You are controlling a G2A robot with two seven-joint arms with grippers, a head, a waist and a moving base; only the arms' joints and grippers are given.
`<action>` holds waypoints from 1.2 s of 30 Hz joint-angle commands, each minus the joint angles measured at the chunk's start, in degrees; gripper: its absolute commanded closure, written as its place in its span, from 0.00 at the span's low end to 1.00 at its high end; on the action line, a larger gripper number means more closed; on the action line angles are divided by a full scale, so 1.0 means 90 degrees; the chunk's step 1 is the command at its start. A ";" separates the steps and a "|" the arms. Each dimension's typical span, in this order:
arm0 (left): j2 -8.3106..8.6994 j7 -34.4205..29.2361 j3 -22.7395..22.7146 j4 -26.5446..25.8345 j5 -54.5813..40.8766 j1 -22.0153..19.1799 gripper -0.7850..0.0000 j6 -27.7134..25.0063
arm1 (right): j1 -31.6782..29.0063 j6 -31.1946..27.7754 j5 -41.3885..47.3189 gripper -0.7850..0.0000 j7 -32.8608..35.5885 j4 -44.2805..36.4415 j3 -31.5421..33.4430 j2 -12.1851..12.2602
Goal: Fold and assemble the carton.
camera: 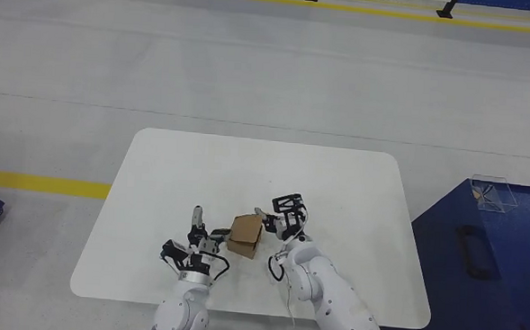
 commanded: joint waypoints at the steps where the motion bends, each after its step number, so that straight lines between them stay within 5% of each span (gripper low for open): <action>1: -0.0009 -0.0027 0.0007 -0.0006 0.0029 -0.0005 0.00 0.0074 | -0.0130 0.0013 -0.0042 0.00 0.0053 -0.0214 0.0264 0.0059; 14: -0.0044 -0.0533 0.0124 -0.0357 -0.0140 0.0227 0.00 0.0714 | -0.0690 -0.0119 0.0332 0.00 0.0264 -0.1099 0.1653 0.0297; 28: -0.0047 -0.0822 0.0113 -0.0484 -0.0110 0.0301 0.00 0.0578 | -0.0762 -0.0152 0.0155 0.00 0.0214 -0.1171 0.1714 0.0321; 36: 0.0206 -0.1668 -0.0529 -0.1936 0.0306 0.0717 0.00 0.2471 | -0.1095 -0.0076 0.0523 0.00 0.0288 -0.1753 0.2205 0.0371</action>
